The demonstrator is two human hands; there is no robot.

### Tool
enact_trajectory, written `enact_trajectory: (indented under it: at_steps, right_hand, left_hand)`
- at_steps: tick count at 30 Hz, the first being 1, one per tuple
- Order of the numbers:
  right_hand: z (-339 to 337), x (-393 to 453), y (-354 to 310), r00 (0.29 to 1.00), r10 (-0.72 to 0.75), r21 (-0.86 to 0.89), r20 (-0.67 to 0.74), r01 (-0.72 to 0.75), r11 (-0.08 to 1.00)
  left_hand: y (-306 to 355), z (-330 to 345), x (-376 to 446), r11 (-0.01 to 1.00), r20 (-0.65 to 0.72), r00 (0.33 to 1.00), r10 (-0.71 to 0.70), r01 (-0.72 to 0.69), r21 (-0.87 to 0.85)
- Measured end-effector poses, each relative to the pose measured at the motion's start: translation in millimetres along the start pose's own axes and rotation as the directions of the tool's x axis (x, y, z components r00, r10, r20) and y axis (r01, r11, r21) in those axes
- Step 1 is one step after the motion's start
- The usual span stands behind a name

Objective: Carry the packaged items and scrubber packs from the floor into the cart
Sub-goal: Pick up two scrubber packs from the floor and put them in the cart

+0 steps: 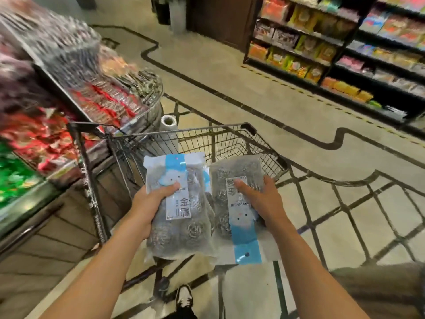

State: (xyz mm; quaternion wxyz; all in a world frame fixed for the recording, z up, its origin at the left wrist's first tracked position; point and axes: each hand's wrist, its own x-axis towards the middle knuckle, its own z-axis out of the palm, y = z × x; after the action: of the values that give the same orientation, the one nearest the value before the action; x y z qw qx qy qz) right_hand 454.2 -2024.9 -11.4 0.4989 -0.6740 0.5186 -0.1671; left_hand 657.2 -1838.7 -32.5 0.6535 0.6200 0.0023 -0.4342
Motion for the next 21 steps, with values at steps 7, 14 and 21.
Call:
enact_trajectory:
  at_steps: [7, 14, 21]
  right_hand:
    - [37, 53, -15, 0.995, 0.017, -0.08, 0.095, -0.01, 0.997]
    - [63, 114, -25, 0.981, -0.004, -0.143, 0.194, 0.032, 0.989]
    - [88, 197, -23, 0.945, -0.005, -0.178, 0.327, 0.067, 0.982]
  left_hand:
    - [-6, -20, 43, 0.999, -0.146, 0.989, -0.02, 0.014, -0.042]
    - [-8, -13, 75, 0.999, -0.263, 0.964, -0.034, 0.022, -0.049]
    - [-13, 20, 127, 0.999, -0.445, 0.895, 0.028, -0.013, 0.037]
